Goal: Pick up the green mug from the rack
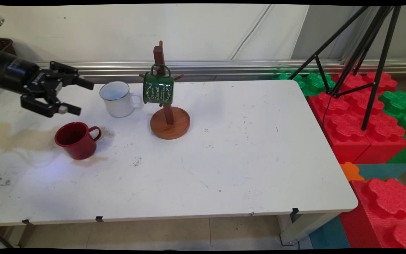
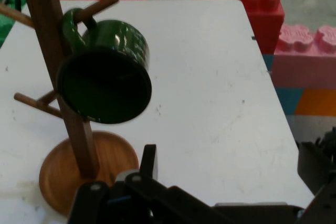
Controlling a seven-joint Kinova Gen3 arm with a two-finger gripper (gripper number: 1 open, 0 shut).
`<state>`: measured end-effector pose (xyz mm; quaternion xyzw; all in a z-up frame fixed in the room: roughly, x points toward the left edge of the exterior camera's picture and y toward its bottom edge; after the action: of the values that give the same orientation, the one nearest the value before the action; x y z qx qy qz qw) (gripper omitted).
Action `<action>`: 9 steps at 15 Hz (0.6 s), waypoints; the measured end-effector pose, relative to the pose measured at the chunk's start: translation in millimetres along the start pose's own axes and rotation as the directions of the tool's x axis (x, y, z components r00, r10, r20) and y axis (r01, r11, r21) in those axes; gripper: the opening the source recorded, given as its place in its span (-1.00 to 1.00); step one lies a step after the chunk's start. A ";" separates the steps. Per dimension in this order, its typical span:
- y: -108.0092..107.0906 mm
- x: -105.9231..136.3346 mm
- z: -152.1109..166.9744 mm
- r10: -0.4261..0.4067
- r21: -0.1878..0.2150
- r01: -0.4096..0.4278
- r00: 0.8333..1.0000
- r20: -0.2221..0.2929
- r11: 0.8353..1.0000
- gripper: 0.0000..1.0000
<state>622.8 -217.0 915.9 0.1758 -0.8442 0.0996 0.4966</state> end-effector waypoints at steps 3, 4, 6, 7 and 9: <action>-4.9 2.3 13.5 -0.014 0.004 0.014 1.000 -0.025 1.000 1.00; -6.3 2.6 16.9 -0.017 0.004 0.017 0.999 -0.031 1.000 1.00; -10.3 2.9 26.2 -0.026 0.006 0.027 0.999 -0.044 1.000 1.00; -12.5 2.5 31.5 -0.032 0.006 0.033 0.998 -0.051 0.999 1.00; -16.4 0.9 41.0 -0.041 0.006 0.042 0.997 -0.062 0.999 1.00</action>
<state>596.0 -246.3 896.7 0.1920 -0.8242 0.0978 0.5237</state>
